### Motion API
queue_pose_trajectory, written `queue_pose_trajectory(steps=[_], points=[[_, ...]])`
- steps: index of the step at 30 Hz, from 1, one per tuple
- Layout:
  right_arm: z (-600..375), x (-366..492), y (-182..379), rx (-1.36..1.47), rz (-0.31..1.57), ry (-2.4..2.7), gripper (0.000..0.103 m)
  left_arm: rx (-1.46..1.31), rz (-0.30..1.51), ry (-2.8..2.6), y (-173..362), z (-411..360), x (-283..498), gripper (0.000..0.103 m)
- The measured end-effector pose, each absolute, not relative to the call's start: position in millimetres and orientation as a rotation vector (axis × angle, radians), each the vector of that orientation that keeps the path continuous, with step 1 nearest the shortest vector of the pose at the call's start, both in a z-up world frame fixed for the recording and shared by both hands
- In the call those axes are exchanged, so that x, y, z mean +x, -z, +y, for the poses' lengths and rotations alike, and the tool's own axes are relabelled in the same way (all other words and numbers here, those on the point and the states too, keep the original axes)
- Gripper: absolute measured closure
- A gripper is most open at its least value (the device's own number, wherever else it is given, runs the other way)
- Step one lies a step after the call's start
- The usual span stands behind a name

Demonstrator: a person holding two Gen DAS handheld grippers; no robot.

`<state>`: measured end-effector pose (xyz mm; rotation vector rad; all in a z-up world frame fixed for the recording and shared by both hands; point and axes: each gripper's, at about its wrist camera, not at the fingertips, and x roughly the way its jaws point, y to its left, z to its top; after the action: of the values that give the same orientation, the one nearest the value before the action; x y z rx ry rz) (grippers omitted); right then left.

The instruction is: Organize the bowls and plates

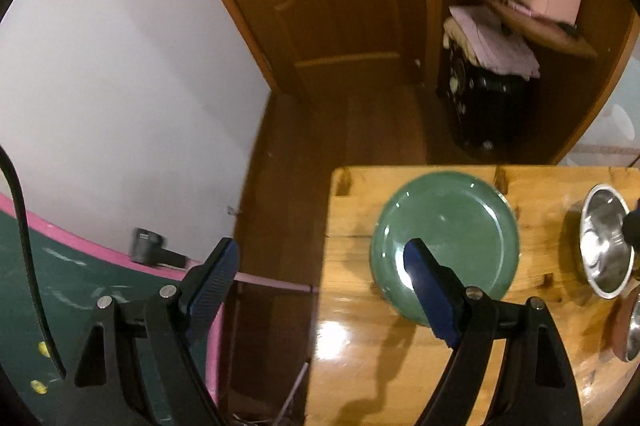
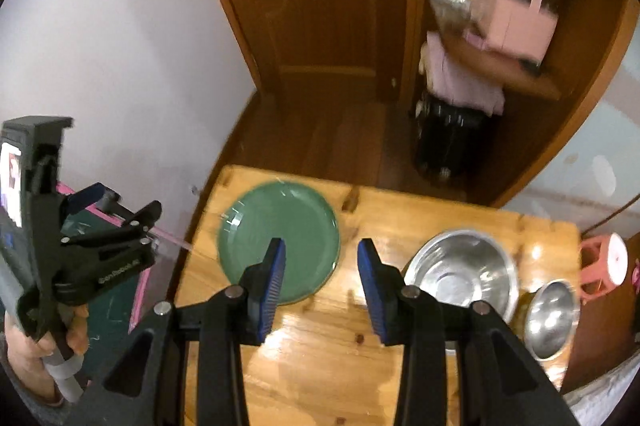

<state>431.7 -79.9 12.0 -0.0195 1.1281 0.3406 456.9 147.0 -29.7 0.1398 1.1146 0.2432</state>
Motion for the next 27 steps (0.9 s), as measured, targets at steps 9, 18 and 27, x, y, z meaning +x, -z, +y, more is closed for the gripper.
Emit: queue_pose_trajectory(steps=[9, 18, 27], points=[[-73, 466, 89, 0.031, 1.279, -0.340, 0.066, 0.042, 1.252, -0.190, 126, 155, 477, 0.026], [-66, 480, 125, 0.042, 1.330, -0.342, 0.066, -0.029, 1.325, -0.151, 168, 166, 483, 0.031], [-70, 486, 138, 0.079, 1.347, -0.344, 0.066, -0.100, 1.355, -0.105, 181, 180, 484, 0.041]])
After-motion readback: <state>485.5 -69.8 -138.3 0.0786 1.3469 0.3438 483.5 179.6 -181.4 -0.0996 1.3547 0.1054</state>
